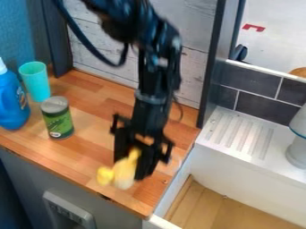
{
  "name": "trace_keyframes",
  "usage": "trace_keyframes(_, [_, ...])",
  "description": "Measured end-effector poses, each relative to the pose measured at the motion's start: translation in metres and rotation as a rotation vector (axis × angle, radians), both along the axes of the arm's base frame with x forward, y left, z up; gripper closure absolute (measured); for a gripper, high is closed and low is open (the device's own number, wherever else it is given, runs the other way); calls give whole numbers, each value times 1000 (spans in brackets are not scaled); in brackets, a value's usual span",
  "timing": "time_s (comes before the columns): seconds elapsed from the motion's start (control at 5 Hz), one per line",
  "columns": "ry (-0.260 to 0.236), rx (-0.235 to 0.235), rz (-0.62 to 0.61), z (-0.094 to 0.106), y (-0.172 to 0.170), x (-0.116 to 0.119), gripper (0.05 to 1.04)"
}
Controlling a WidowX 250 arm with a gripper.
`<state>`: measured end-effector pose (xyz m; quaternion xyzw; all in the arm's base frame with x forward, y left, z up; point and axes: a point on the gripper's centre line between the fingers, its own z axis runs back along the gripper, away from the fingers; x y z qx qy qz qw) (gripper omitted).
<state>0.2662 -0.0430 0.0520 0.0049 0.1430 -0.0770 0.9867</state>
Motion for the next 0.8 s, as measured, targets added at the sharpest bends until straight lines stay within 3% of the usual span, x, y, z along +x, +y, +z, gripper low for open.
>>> trace_keyframes(0.2, [-59, -23, 5, 22, -1, 14, 461])
trace_keyframes(0.4, [-145, -16, 45, 41, 24, 48, 461])
trace_keyframes(0.6, [-143, 47, 76, 35, 56, 73, 461])
trace_keyframes(0.8, [-142, 79, 127, 32, 83, 88, 461])
